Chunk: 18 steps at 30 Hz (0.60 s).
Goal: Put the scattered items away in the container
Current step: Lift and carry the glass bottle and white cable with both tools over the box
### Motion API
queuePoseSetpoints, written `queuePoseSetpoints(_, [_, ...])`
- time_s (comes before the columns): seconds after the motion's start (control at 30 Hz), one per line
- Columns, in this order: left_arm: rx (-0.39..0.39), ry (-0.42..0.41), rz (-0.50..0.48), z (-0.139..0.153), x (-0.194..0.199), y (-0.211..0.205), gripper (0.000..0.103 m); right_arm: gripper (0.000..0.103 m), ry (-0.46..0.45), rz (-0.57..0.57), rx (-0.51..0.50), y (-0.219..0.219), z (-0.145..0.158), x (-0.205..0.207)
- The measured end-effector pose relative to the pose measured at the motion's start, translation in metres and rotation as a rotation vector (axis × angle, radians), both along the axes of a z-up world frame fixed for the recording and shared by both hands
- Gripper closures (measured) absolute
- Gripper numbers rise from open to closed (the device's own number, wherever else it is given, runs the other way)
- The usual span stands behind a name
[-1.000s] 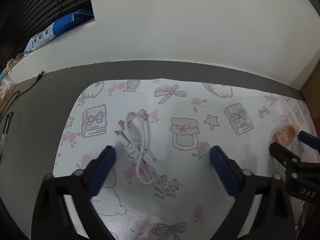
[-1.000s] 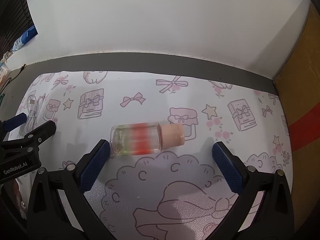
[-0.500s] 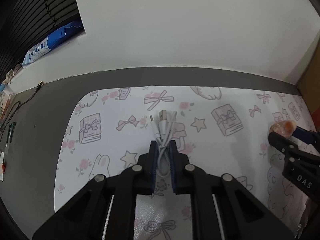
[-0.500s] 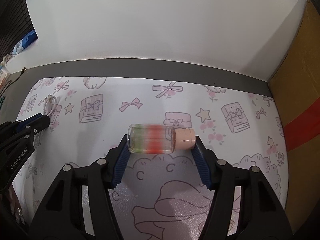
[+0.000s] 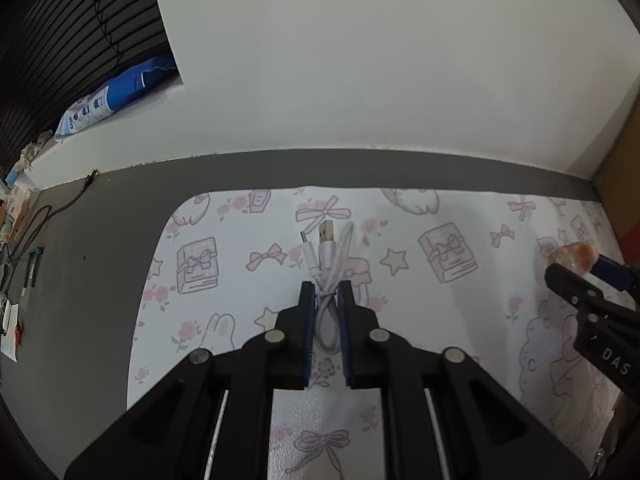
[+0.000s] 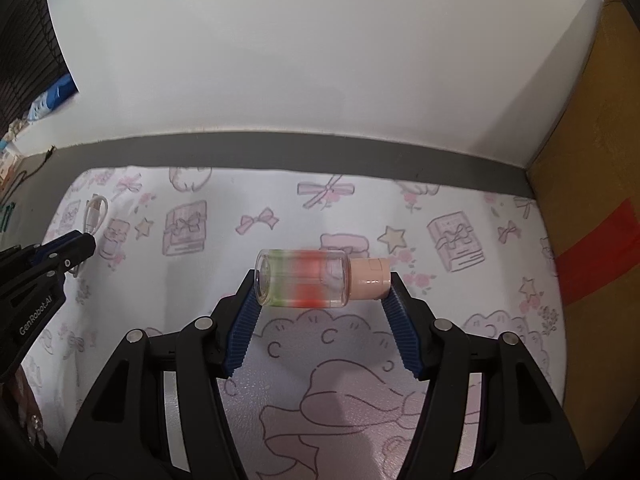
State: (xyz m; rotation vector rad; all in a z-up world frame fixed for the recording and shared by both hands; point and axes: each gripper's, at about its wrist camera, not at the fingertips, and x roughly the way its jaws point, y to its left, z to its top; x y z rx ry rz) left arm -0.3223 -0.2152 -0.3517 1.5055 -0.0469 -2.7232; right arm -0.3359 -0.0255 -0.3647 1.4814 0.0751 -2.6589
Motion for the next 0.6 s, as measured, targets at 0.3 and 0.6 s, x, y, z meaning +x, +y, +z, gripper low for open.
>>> queuePoseSetpoints(0.3, [-0.005,0.040,-0.001,0.053,0.015,0.009,0.092,0.041,0.044,0.001,-0.001,0.008,0.048,0.007])
queuePoseSetpoints(0.6, [-0.002,0.129,0.008,0.127,0.040,0.010,0.092,0.041,0.136,0.003,-0.020,0.015,0.129,0.039])
